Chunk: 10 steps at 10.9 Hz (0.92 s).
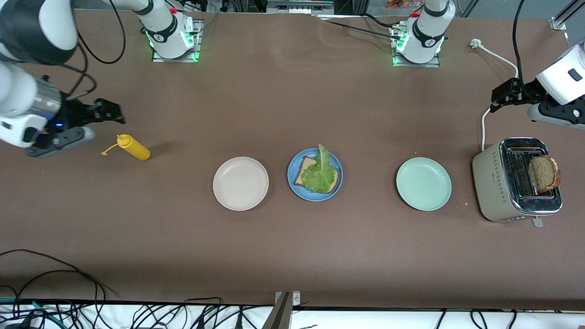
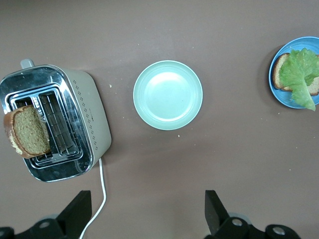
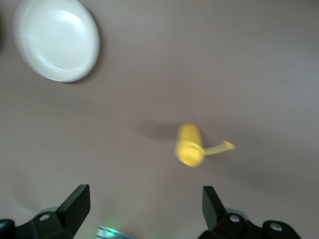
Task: Make sandwich in blue plate with both arms
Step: 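Move the right gripper back toward the yellow mustard bottle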
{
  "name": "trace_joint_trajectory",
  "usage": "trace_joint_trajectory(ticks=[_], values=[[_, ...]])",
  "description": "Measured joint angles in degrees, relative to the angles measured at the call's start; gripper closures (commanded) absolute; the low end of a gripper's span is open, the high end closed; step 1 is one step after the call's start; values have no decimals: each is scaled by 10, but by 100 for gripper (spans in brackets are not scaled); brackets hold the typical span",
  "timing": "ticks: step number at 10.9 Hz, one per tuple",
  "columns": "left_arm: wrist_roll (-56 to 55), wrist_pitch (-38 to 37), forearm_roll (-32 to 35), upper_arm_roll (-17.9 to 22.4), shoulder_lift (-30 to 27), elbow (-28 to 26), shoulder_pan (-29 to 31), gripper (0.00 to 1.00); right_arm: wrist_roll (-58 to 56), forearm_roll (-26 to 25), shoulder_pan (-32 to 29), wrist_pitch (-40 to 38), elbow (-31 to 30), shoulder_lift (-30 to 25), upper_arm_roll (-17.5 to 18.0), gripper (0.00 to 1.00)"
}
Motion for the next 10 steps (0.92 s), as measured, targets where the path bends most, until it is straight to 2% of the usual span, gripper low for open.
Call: trace_joint_trajectory(ticks=[2,4,10], values=[[0,0,0,0,0,0,0,0,-9,-53,-1,10,-24,0,-46,0],[0,0,0,0,0,0,0,0,-15,-62,-1,45,-59,0,-69,0],[0,0,0,0,0,0,0,0,-16,-64,9,70,-75,1,-70,0]])
